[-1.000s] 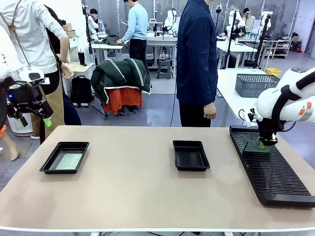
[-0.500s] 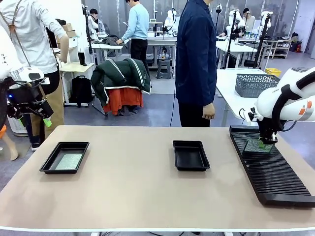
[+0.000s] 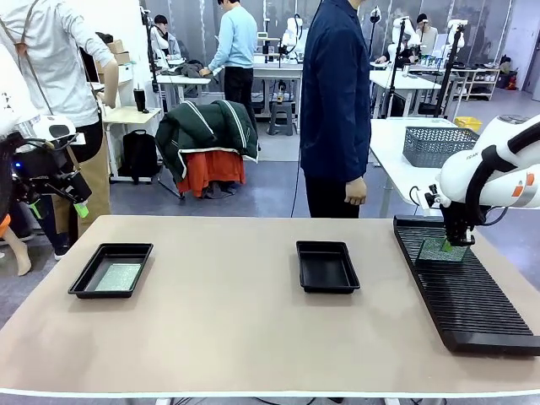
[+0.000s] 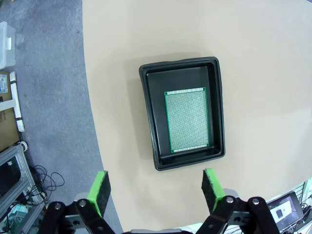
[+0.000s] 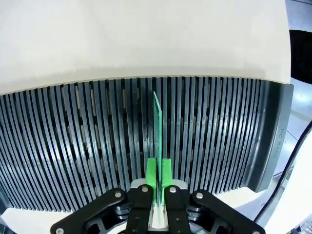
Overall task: Inspect and transfer BCBs to ESD trays.
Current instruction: Pick up the Blank PCB from the PCB Rack and place it in the right ESD tray.
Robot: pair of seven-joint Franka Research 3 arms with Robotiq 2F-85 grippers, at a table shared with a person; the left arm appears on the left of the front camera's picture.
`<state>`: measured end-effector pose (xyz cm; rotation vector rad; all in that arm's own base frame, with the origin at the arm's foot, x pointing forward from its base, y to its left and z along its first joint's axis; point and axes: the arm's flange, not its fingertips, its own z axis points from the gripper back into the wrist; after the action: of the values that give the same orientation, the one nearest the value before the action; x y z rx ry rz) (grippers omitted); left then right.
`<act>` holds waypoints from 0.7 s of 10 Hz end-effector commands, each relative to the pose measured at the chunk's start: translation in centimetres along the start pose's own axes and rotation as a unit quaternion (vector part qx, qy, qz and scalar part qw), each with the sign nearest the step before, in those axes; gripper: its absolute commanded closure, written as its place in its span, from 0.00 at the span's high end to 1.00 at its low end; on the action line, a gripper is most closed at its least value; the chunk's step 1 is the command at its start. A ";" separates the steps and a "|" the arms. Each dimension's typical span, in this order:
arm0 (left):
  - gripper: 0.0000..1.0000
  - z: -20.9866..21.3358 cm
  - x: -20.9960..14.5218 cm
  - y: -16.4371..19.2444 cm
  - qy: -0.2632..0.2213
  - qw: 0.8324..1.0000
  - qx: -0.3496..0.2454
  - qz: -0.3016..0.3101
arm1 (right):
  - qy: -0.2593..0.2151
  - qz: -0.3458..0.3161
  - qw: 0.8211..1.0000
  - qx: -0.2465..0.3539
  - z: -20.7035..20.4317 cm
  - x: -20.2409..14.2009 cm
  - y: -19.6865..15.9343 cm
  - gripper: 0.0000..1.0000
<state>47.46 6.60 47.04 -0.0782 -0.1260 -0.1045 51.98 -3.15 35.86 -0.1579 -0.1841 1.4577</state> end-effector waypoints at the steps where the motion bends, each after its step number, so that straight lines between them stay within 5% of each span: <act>1: 1.00 -0.3 0.0 -0.1 -0.006 1.000 0.000 0.001 | 0.010 -0.007 1.000 0.004 0.1 0.2 -0.4 0.01; 4: 1.00 -0.3 0.0 -0.1 -0.006 1.000 0.000 0.001 | -0.002 -0.020 1.000 0.006 1.6 0.3 -0.3 0.00; 7: 1.00 -0.3 0.0 -0.1 -0.006 1.000 0.000 0.001 | 0.000 -0.004 1.000 -0.004 8.0 0.5 0.0 0.00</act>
<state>47.46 6.60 47.03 -0.0782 -0.1258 -0.1045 51.14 -2.98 41.46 -0.1657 -0.2103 1.4448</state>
